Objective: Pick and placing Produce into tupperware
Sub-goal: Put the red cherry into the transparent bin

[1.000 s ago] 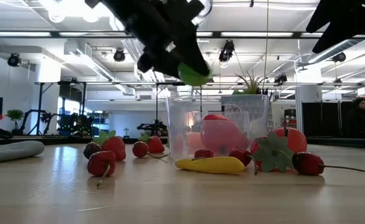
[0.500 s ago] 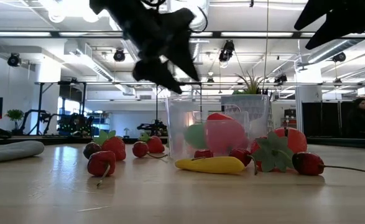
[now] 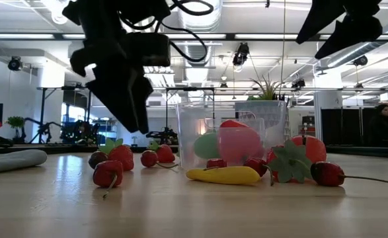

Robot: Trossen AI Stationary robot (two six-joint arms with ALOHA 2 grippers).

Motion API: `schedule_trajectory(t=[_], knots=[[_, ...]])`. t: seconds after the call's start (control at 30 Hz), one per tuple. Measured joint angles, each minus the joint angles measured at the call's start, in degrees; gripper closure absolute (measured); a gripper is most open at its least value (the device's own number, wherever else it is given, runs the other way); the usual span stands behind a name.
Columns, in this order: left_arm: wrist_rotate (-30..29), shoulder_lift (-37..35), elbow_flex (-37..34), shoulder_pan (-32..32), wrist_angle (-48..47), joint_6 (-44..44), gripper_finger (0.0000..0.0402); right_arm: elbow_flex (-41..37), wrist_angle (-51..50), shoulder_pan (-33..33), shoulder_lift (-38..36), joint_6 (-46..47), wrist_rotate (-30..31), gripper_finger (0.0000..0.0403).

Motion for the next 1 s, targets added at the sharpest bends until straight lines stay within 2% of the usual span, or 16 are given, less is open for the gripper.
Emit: schedule_trajectory(t=[0.23, 0.57, 1.0], knots=[[-0.09, 1.18, -1.82, 0.07, 3.5, 0.13, 0.0114, 0.0, 0.33, -0.17, 0.0, 0.28, -0.11, 0.0041], [-0.07, 3.53, -1.9, 0.07, 8.14, 0.03, 0.0169, -0.49, 0.43, -0.17, 0.0, 0.5, -0.12, 0.0041], [-0.04, 5.06, -1.91, 0.07, 9.24, -0.11, 0.0206, -1.73, 1.07, -0.17, 0.0, 0.52, -0.51, 0.0041]])
